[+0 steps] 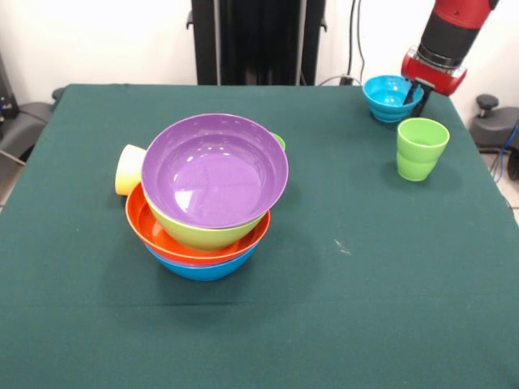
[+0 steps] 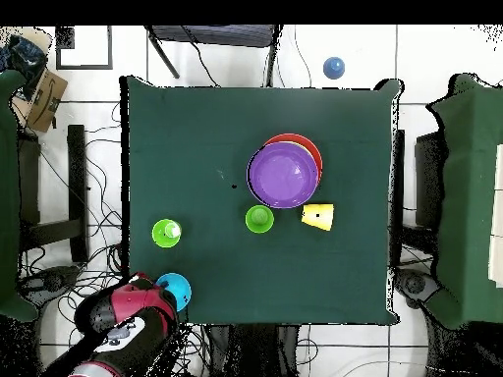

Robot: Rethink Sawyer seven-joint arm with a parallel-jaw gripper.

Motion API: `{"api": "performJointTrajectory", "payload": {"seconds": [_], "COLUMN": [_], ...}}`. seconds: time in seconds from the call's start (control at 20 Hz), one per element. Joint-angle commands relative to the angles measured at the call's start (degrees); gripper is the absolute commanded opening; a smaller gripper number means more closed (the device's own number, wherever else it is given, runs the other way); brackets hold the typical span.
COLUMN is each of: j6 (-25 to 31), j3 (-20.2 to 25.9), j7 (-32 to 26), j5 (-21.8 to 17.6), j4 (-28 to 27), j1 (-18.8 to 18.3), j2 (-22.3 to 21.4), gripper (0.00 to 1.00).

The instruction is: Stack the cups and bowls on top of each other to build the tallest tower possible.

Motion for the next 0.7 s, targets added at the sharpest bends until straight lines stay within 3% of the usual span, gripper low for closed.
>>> {"api": "performJointTrajectory", "payload": {"seconds": [0.05,0.45,0.7], "j6": [-3.3,0.0,5.3], "j3": [4.2,3.6,0.9], "j7": [9.2,8.3,6.0], "j5": [2.4,1.5,0.4], "j4": [-2.7,-0.3,-0.3], "j1": [0.3,-0.5,-1.2], "j2": [1.8,-2.5,-6.0], "gripper": [0.0,0.0,0.0]}}
